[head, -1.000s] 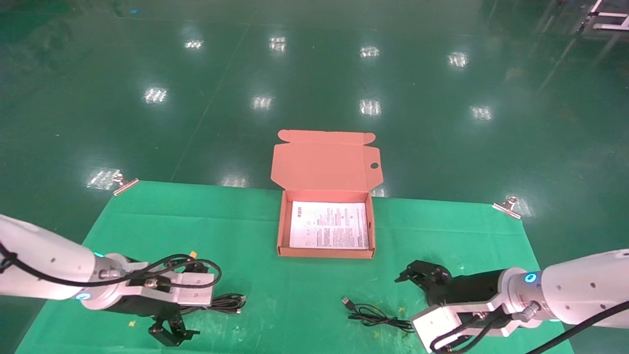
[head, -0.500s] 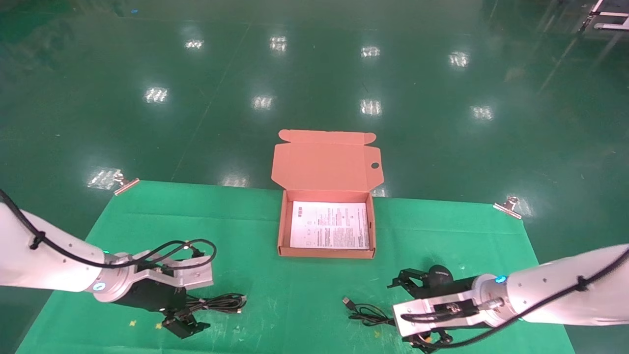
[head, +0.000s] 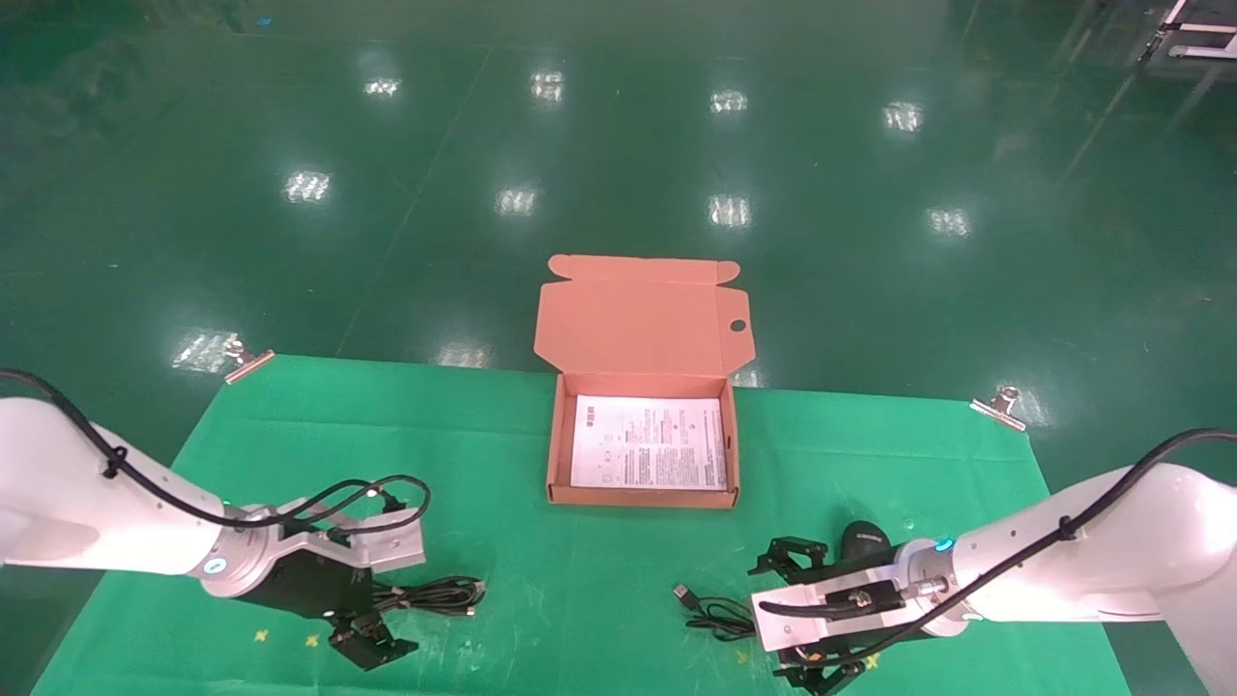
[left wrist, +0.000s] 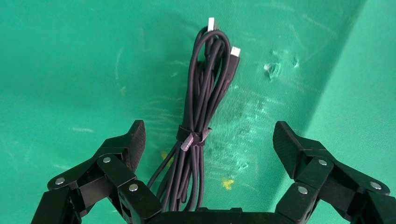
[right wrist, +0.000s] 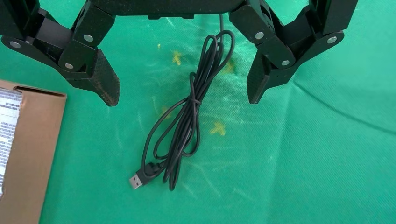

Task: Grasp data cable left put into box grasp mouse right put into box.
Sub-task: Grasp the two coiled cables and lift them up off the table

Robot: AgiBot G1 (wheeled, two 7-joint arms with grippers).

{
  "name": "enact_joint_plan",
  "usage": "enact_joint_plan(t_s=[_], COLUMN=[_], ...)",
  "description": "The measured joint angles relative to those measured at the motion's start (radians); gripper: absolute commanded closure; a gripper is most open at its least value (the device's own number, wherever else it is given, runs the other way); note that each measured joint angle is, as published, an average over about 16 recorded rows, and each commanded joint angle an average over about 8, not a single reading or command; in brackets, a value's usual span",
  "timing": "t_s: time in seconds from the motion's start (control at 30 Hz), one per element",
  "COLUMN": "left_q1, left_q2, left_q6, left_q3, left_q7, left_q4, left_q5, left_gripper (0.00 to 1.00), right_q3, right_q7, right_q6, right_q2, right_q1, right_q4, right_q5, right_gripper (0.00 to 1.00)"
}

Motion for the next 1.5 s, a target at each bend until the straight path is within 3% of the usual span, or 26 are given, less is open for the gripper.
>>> enact_joint_plan(t_s=[0.1,0.2,0.37,1.5], left_q1=[-0.008,-0.015,-0.023,-0.021], left_q2=[0.013,0.022,0.031,0.029], left_q6=[-0.01,-0.019,-0.028,-0.026], left_q3=[0.002,0.003,0.004,0.004], left_q7=[0.025,0.044,0.063,0.062], left_q4=[0.04,0.072,0.103,0.094], left_q5=[0.003,0.005,0.008,0.008], left_gripper=[0.59,0.96,1.0,1.0], right_q3=[-0.003,-0.005,-0.006,-0.005], right_q7=[-0.026,-0.046,-0.065,-0.066], right_q6=[0.018,0.035,0.054,0.05], right_q2=[-0.01,-0.016,-0.02,-0.018], right_q1=[0.003,0.004,0.004,0.002], right_q4=[-0.036,-0.065,-0.093,-0.086], right_q5=[-0.006,-0.011,-0.015,-0.013], right_gripper=[0.03,0.41,1.0,1.0])
